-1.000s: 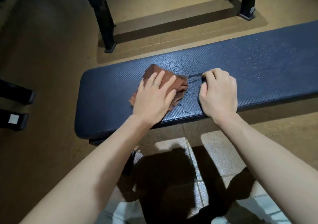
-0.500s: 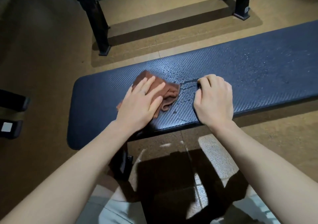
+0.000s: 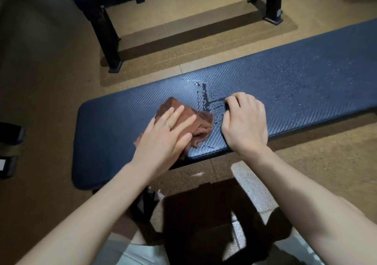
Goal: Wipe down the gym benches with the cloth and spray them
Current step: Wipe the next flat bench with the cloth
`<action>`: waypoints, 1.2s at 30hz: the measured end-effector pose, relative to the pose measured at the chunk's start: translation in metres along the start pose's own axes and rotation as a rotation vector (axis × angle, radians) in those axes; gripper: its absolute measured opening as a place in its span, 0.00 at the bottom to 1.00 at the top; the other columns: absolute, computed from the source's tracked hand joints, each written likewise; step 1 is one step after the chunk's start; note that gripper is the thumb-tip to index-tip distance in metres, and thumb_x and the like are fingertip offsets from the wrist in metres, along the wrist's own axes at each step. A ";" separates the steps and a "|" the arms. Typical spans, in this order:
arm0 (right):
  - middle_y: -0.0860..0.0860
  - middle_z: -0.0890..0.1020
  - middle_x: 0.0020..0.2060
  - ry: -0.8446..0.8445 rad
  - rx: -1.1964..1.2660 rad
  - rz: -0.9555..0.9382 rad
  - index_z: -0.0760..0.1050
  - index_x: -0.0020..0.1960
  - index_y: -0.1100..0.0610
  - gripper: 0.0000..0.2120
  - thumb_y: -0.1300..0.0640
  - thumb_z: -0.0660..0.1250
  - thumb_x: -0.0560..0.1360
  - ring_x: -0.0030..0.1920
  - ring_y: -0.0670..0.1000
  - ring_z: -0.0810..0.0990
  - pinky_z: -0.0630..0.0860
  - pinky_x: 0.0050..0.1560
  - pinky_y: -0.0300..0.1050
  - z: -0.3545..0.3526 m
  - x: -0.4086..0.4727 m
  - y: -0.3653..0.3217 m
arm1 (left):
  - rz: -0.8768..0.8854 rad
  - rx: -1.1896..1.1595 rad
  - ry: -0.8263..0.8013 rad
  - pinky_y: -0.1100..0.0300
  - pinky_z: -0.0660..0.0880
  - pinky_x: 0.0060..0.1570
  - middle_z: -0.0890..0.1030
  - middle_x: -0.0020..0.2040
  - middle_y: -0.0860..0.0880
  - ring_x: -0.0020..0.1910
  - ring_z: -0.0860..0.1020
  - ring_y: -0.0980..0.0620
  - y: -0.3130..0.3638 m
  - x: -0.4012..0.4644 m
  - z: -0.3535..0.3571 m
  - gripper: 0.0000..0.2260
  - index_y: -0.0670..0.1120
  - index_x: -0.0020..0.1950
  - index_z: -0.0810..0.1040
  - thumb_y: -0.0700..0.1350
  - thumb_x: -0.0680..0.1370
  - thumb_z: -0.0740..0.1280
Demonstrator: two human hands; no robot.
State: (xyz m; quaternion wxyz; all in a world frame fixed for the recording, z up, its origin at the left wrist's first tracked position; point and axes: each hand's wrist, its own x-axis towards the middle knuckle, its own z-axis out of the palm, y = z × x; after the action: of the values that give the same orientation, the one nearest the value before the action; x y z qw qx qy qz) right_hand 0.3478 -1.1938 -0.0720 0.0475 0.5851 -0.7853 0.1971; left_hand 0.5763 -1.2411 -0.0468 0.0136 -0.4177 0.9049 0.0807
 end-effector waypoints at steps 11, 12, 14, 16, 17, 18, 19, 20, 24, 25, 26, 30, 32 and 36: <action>0.52 0.78 0.53 0.056 0.064 -0.005 0.76 0.54 0.56 0.10 0.56 0.59 0.77 0.55 0.56 0.75 0.67 0.60 0.53 0.007 0.001 0.006 | -0.091 -0.013 0.118 0.43 0.57 0.78 0.63 0.82 0.48 0.80 0.60 0.47 -0.017 0.172 -0.005 0.23 0.61 0.81 0.61 0.61 0.85 0.48; 0.52 0.78 0.53 0.060 0.070 0.003 0.77 0.54 0.57 0.10 0.57 0.60 0.76 0.55 0.56 0.75 0.67 0.60 0.53 0.006 0.001 0.007 | -0.091 -0.001 0.119 0.42 0.56 0.78 0.62 0.82 0.48 0.81 0.59 0.46 -0.014 0.164 -0.003 0.23 0.61 0.81 0.61 0.61 0.85 0.48; 0.53 0.79 0.52 0.056 0.079 0.017 0.77 0.53 0.57 0.10 0.57 0.59 0.76 0.55 0.57 0.76 0.67 0.59 0.53 0.005 0.000 0.007 | -0.038 0.010 0.121 0.42 0.56 0.77 0.60 0.83 0.49 0.81 0.58 0.46 -0.005 0.129 0.001 0.24 0.61 0.81 0.62 0.61 0.85 0.48; 0.53 0.79 0.52 0.038 0.097 0.006 0.76 0.52 0.57 0.11 0.57 0.58 0.76 0.55 0.58 0.76 0.68 0.59 0.54 0.004 -0.001 0.007 | 0.026 -0.004 0.099 0.44 0.56 0.76 0.60 0.83 0.50 0.82 0.57 0.46 0.004 0.077 0.003 0.25 0.61 0.80 0.63 0.62 0.84 0.47; 0.54 0.79 0.52 0.030 0.112 -0.013 0.76 0.52 0.58 0.11 0.57 0.57 0.75 0.55 0.58 0.76 0.68 0.58 0.54 0.002 0.000 0.008 | 0.050 -0.007 0.085 0.45 0.56 0.76 0.59 0.83 0.50 0.82 0.57 0.47 0.010 0.050 0.004 0.25 0.60 0.81 0.63 0.61 0.85 0.47; 0.54 0.80 0.52 0.026 0.121 -0.037 0.76 0.52 0.58 0.11 0.58 0.57 0.75 0.55 0.59 0.76 0.68 0.57 0.54 0.000 0.000 0.011 | 0.065 -0.005 0.071 0.45 0.56 0.76 0.59 0.83 0.51 0.82 0.56 0.48 0.017 0.023 0.004 0.24 0.60 0.81 0.63 0.61 0.85 0.47; 0.55 0.80 0.52 0.022 0.108 -0.061 0.77 0.51 0.59 0.11 0.58 0.58 0.75 0.55 0.60 0.77 0.68 0.56 0.54 -0.002 0.001 0.017 | 0.070 0.004 0.058 0.44 0.56 0.77 0.58 0.83 0.51 0.82 0.56 0.48 0.025 0.000 0.007 0.24 0.60 0.81 0.63 0.61 0.85 0.47; 0.55 0.80 0.52 0.018 0.065 -0.077 0.77 0.52 0.59 0.11 0.57 0.58 0.75 0.55 0.60 0.77 0.68 0.56 0.55 -0.004 0.003 0.026 | 0.064 0.020 0.051 0.43 0.57 0.76 0.58 0.83 0.51 0.82 0.56 0.48 0.032 -0.018 0.009 0.24 0.60 0.81 0.63 0.60 0.85 0.47; 0.56 0.78 0.51 0.023 0.017 0.023 0.76 0.52 0.59 0.11 0.55 0.57 0.78 0.54 0.61 0.75 0.69 0.56 0.57 -0.011 0.014 0.057 | 0.006 0.008 0.027 0.45 0.52 0.77 0.55 0.84 0.54 0.83 0.53 0.51 0.041 -0.014 0.009 0.24 0.63 0.81 0.60 0.61 0.85 0.46; 0.56 0.78 0.51 0.025 0.032 0.049 0.76 0.52 0.59 0.11 0.56 0.57 0.78 0.53 0.61 0.75 0.69 0.56 0.57 -0.011 0.016 0.056 | -0.012 -0.018 0.028 0.46 0.50 0.78 0.55 0.84 0.55 0.83 0.52 0.52 0.042 0.002 0.008 0.24 0.63 0.81 0.60 0.61 0.85 0.45; 0.56 0.78 0.51 0.022 0.038 0.063 0.76 0.51 0.59 0.11 0.56 0.57 0.78 0.53 0.61 0.75 0.68 0.57 0.57 -0.009 0.017 0.055 | -0.034 -0.027 0.042 0.45 0.51 0.78 0.55 0.84 0.55 0.83 0.52 0.52 0.042 0.020 0.006 0.23 0.63 0.81 0.60 0.61 0.85 0.46; 0.55 0.78 0.53 0.005 0.075 0.083 0.76 0.54 0.57 0.15 0.54 0.53 0.77 0.55 0.59 0.75 0.68 0.60 0.55 -0.007 0.014 0.055 | -0.116 -0.050 0.103 0.40 0.57 0.78 0.58 0.83 0.53 0.82 0.55 0.50 0.039 0.093 0.006 0.22 0.62 0.80 0.63 0.60 0.86 0.49; 0.54 0.78 0.53 -0.010 0.083 0.073 0.76 0.55 0.57 0.17 0.53 0.51 0.77 0.56 0.59 0.75 0.68 0.61 0.56 -0.008 0.015 0.058 | -0.142 -0.048 0.108 0.41 0.57 0.77 0.59 0.83 0.53 0.82 0.56 0.49 0.037 0.113 0.005 0.22 0.62 0.80 0.63 0.60 0.86 0.49; 0.55 0.78 0.54 -0.028 0.090 0.068 0.76 0.55 0.57 0.19 0.52 0.49 0.76 0.56 0.60 0.75 0.68 0.60 0.56 -0.010 0.015 0.056 | -0.137 -0.044 0.084 0.41 0.51 0.79 0.55 0.84 0.53 0.83 0.52 0.50 0.051 0.080 0.008 0.22 0.61 0.81 0.61 0.60 0.86 0.49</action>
State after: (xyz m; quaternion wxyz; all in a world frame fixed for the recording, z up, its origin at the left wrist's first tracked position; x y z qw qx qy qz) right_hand 0.2887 -1.1901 -0.0726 0.0034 0.5623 -0.7956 0.2254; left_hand 0.4854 -1.2672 -0.0550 -0.0279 -0.4816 0.8721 0.0818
